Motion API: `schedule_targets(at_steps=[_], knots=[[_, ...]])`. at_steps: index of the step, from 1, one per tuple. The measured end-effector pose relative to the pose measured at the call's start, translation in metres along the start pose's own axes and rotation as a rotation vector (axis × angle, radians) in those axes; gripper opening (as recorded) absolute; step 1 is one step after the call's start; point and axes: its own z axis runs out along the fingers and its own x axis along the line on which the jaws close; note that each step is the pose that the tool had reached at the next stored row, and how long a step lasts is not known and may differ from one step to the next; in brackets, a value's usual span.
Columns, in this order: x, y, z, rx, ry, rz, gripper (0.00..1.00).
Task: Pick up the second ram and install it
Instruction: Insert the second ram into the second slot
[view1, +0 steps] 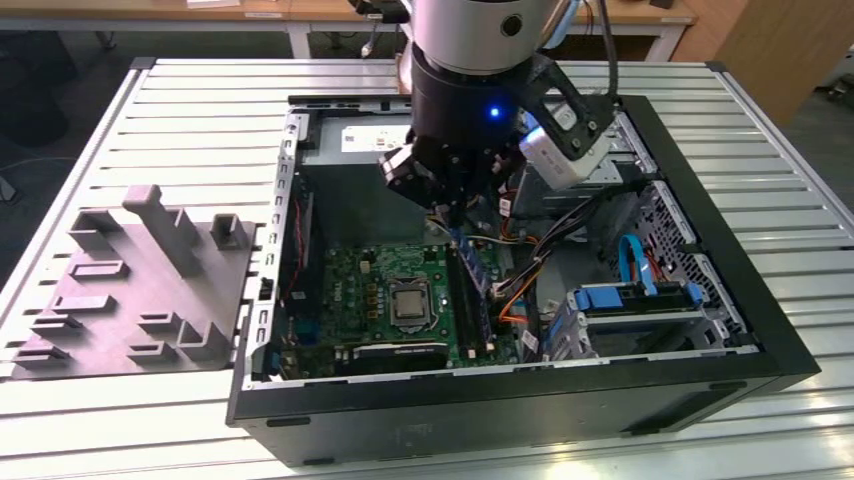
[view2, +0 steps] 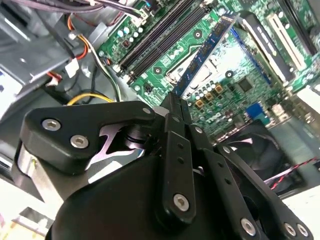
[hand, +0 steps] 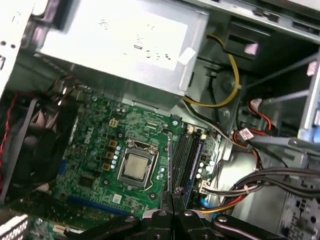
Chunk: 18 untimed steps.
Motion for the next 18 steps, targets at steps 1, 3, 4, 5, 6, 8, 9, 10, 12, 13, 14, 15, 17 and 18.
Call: schedule_targets(at_steps=[1, 3, 4, 5, 6, 8, 9, 10, 12, 13, 14, 15, 17, 18], knots=[[0.0000, 0.0000, 0.0000, 0.0008, -0.0009, 0.018, 0.11], [0.0000, 0.0000, 0.0001, 0.0024, -0.0028, 0.054, 0.11], [0.0000, 0.0000, 0.0002, 0.0032, -0.0038, 0.072, 0.11], [0.0000, 0.0000, 0.0003, 0.0040, -0.0048, 0.091, 0.11], [0.0000, 0.0000, 0.0003, 0.0049, -0.0057, 0.109, 0.11], [0.0000, 0.0000, 0.0004, 0.0065, -0.0076, 0.145, 0.11], [0.0000, 0.0000, 0.0005, 0.0073, -0.0085, 0.162, 0.11], [0.0000, 0.0000, 0.0005, 0.0081, -0.0094, 0.180, 0.11], [0.0000, 0.0000, 0.0007, 0.0097, -0.0114, 0.217, 0.11], [0.0000, 0.0000, 0.0007, 0.0105, -0.0122, 0.233, 0.11], [0.0000, 0.0000, 0.0007, 0.0107, -0.0126, 0.240, 0.11], [0.0000, -0.0001, 0.0007, 0.0108, -0.0126, 0.240, 0.11], [0.0000, 0.0000, 0.0007, 0.0108, -0.0126, 0.241, 0.11], [0.0000, 0.0000, 0.0007, 0.0109, -0.0126, 0.240, 0.11]])
